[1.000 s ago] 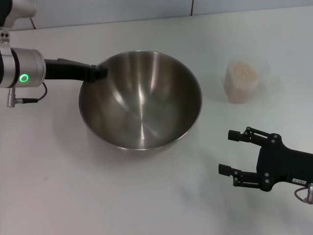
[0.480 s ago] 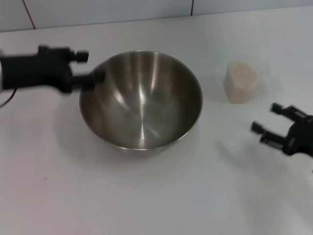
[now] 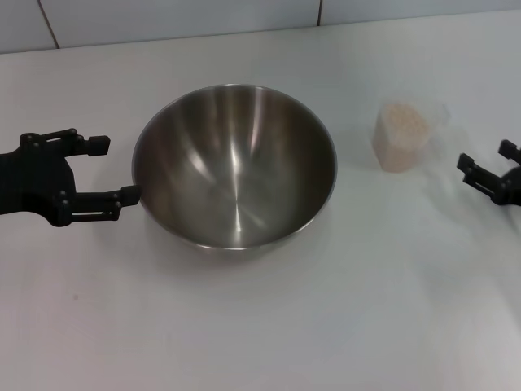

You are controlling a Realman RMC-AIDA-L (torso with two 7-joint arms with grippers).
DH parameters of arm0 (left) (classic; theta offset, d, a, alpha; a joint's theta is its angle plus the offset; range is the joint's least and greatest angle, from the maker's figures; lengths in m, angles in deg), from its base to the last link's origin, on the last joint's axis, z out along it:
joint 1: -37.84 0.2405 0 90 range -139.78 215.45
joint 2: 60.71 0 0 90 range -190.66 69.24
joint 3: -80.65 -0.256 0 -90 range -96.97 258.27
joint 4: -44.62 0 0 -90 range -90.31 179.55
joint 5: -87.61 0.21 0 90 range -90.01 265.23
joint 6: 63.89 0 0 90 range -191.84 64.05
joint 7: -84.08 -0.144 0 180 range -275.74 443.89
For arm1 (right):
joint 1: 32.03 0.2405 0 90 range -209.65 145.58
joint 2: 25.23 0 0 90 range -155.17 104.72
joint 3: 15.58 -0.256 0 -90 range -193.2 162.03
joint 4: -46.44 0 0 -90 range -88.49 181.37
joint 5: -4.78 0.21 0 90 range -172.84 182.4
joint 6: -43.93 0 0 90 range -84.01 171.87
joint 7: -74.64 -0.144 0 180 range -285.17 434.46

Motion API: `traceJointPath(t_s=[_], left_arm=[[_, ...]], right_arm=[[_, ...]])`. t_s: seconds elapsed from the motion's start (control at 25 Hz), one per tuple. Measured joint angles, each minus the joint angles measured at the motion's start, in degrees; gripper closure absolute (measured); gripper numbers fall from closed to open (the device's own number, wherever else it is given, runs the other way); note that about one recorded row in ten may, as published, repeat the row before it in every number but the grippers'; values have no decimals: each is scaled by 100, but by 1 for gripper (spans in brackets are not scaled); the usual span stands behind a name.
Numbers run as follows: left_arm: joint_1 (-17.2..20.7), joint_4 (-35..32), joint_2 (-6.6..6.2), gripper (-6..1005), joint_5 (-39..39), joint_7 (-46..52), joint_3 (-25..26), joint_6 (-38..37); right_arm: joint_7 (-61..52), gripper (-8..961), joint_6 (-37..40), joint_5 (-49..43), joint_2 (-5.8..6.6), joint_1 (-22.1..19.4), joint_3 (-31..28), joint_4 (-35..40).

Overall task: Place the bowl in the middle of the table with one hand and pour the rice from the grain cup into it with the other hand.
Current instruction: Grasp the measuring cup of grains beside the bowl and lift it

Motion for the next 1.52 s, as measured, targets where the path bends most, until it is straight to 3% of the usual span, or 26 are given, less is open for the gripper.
traceJointPath(t_s=[0.52, 1.52], left_arm=[[-5, -8, 7, 136, 13, 41, -40, -43], [-82, -12, -2, 135, 83, 53, -44, -153]], right_arm=[[8, 136, -747, -20, 0, 641, 24, -145], [12, 137, -738, 26, 0, 894, -43, -108]])
